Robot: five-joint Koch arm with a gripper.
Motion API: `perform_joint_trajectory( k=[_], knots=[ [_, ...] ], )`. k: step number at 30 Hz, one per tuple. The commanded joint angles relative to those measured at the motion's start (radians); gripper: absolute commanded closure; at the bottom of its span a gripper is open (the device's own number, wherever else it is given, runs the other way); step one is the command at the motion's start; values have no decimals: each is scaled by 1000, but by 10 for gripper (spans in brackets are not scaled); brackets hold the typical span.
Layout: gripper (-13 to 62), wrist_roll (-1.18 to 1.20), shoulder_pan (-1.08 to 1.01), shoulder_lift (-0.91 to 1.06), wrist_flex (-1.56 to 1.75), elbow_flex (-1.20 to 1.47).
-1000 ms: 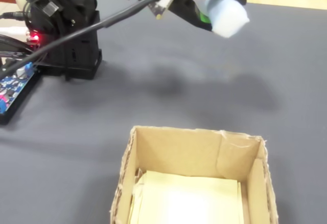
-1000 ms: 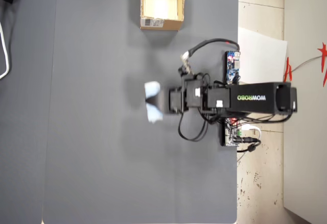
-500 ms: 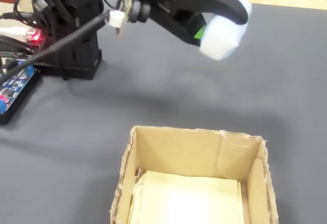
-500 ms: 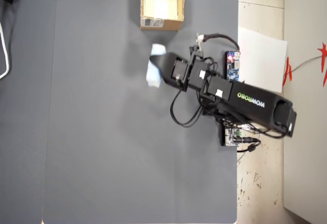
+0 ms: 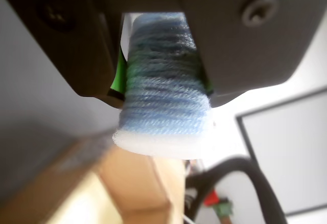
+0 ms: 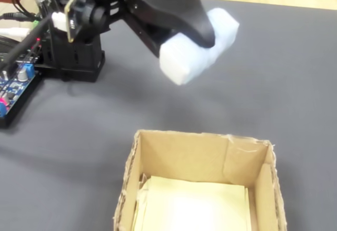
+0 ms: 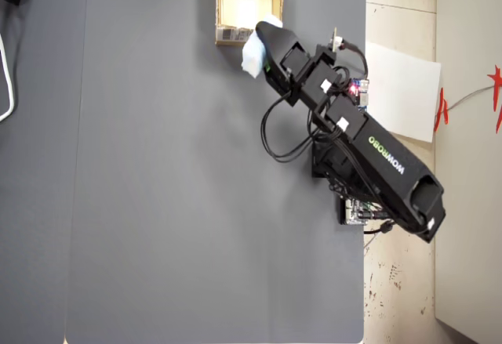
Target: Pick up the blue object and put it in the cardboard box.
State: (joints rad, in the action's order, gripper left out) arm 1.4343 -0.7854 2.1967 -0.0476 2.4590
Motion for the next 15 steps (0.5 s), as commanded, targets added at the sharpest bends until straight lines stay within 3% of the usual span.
perform_joint_trajectory(
  k=[1,15],
  knots=[
    [385,0,-15,-17,21,-127],
    [385,3,-179,-426,-81,-453]
  ],
)
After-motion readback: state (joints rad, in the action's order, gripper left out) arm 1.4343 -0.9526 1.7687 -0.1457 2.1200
